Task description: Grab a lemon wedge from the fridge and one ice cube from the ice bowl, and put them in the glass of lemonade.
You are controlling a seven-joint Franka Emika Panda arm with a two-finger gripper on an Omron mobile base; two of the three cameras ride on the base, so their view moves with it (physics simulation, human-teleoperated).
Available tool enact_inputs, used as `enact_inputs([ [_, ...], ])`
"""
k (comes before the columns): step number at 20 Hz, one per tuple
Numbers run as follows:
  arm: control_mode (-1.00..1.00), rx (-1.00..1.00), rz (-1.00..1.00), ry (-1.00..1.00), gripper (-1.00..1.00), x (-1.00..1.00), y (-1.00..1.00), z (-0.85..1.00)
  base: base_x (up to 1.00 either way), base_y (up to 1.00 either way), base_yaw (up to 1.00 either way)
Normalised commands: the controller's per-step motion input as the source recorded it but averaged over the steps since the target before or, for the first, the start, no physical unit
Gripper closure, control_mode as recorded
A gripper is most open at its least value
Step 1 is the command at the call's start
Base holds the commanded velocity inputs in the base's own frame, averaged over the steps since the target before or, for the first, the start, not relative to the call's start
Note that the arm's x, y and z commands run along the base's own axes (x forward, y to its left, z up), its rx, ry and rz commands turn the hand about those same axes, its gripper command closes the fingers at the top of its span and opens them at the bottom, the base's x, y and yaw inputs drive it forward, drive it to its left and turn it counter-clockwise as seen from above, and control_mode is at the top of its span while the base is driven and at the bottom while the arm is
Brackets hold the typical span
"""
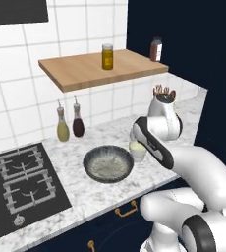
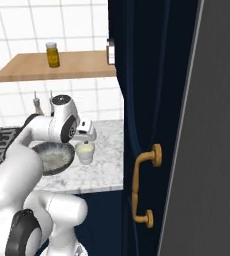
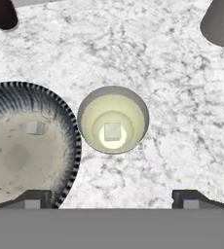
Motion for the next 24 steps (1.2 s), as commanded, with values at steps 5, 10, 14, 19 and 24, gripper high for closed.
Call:
enact_inputs([
  [5,1.00,0.00,0.00,0.00,-1.00,0.00,0.00,0.00,-1.00,0.00,-0.32],
  [10,1.00,0.00,0.00,0.00,-1.00,0.00,0.00,0.00,-0.93,0.16,-0.77],
  [14,1.00,0.00,0.00,0.00,-1.00,0.00,0.00,0.00,-0.90,0.38,-0.80],
  [19,1.00,0.00,0.00,0.00,-1.00,0.00,0.00,0.00,-0.71,0.23,-0.88],
  [24,1.00,0.00,0.00,0.00,-1.00,0.00,0.00,0.00,-0.40,0.03,-0.96],
])
